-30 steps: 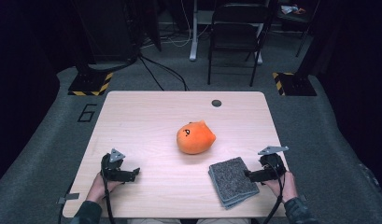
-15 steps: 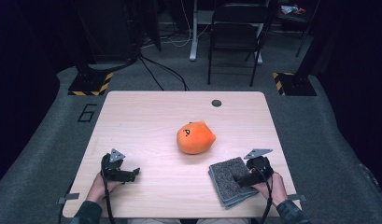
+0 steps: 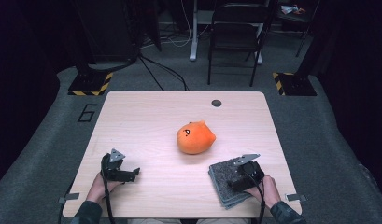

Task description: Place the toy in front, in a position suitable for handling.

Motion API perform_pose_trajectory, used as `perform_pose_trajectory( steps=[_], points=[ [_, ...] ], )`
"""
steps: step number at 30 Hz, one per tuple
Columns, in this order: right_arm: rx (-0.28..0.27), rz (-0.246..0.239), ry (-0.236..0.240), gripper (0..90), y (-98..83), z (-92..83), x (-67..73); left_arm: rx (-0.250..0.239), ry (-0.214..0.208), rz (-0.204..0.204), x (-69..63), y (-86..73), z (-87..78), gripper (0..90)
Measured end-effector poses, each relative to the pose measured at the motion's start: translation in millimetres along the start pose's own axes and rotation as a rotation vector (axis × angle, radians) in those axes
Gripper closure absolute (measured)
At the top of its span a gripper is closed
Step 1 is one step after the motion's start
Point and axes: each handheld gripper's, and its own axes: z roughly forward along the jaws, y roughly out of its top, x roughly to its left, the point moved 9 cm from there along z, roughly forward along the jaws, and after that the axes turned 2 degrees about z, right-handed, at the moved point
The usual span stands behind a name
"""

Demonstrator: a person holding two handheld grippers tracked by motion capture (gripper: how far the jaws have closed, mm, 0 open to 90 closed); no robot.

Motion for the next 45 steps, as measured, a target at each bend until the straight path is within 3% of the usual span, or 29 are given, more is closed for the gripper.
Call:
perform_pose_trajectory(
  steps=[5,10,11,12,16,17,18,20,34,39,45],
  points=[
    [0.023,-0.001,0.004,23.0,-4.0,4.1,-0.8,0.000,0.000,0.000,0.0,0.0,0.0,0.0],
    [0.023,-0.009,0.027,39.7,-4.5,5.0,1.2,0.000,0.000,0.000,0.0,0.0,0.0,0.0],
    [0.023,-0.009,0.027,39.7,-4.5,5.0,1.2,0.000,0.000,0.000,0.0,0.0,0.0,0.0],
    [0.018,-0.013,0.031,50.2,-4.2,4.0,1.2,-0.003,0.001,0.000,0.0,0.1,0.1,0.0],
    [0.010,-0.001,0.041,64.6,-3.9,2.9,1.7,-0.003,0.001,0.000,0.0,0.1,0.2,0.0],
    [0.010,-0.001,0.041,64.6,-3.9,2.9,1.7,-0.003,0.001,0.000,0.0,0.1,0.2,0.0],
    [0.006,0.013,0.039,70.8,-3.9,2.7,0.3,-0.004,0.002,-0.001,0.0,0.1,0.2,0.0],
    [0.011,0.012,0.047,74.1,-4.3,1.9,0.1,-0.003,0.001,-0.001,0.0,0.1,0.2,0.0],
    [-0.052,0.053,-0.009,76.8,3.8,-15.9,-17.6,0.000,0.000,0.000,0.0,0.0,0.0,0.0],
    [-0.108,0.107,-0.073,76.6,11.3,-33.6,-39.8,-0.001,0.000,0.000,0.0,0.0,0.0,0.0],
    [-0.127,0.162,-0.138,76.6,12.4,-46.5,-67.4,0.000,0.000,0.000,0.0,0.0,0.0,0.0]
  ],
)
